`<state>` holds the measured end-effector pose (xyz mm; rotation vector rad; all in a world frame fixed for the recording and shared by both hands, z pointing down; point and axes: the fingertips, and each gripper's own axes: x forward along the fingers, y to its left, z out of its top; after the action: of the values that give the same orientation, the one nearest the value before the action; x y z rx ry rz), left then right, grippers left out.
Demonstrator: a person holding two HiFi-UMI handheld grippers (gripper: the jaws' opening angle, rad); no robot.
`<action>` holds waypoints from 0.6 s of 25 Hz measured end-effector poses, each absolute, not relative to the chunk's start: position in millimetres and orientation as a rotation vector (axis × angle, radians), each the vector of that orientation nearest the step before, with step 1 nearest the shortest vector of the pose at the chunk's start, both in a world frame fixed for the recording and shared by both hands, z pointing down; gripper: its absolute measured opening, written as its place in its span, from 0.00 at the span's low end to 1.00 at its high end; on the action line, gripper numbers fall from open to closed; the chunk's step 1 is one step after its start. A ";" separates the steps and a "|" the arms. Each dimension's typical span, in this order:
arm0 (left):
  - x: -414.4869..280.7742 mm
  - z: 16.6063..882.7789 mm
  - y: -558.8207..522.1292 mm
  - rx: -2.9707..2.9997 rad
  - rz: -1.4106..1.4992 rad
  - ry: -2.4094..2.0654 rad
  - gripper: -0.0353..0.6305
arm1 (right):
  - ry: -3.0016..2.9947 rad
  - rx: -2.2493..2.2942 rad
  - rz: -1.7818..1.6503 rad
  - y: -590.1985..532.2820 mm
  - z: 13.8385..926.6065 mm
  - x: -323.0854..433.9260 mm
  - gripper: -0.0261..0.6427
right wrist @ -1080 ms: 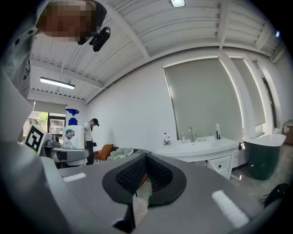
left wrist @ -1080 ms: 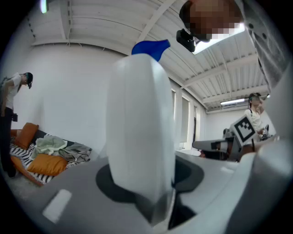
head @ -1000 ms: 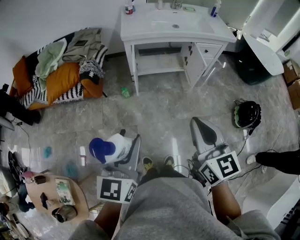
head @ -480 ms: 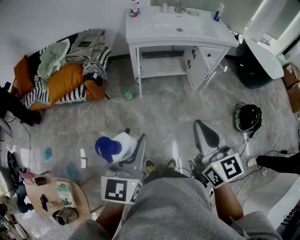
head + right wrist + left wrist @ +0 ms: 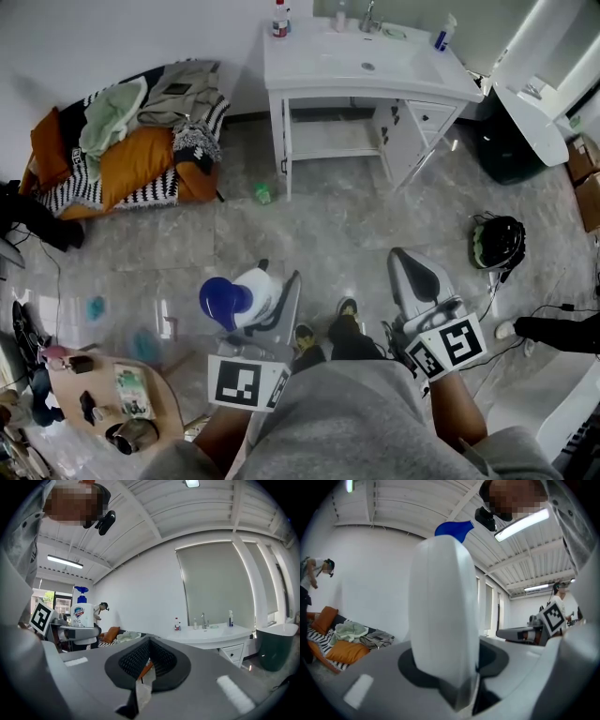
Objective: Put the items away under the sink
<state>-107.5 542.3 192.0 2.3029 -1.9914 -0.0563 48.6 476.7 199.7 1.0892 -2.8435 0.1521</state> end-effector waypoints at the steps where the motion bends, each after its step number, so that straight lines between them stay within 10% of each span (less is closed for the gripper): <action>1: -108.0 193.3 540.5 2.305 -0.059 -1.987 0.33 | -2.852 1.086 0.151 475.9 198.9 47.5 0.04; 15: -111.3 200.4 501.1 2.314 -0.009 -2.004 0.33 | -2.851 1.104 0.084 428.1 202.0 39.4 0.04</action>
<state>-111.3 501.1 200.4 2.3143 -2.0036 -0.0090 39.4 428.1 202.0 1.1039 -2.8507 0.0842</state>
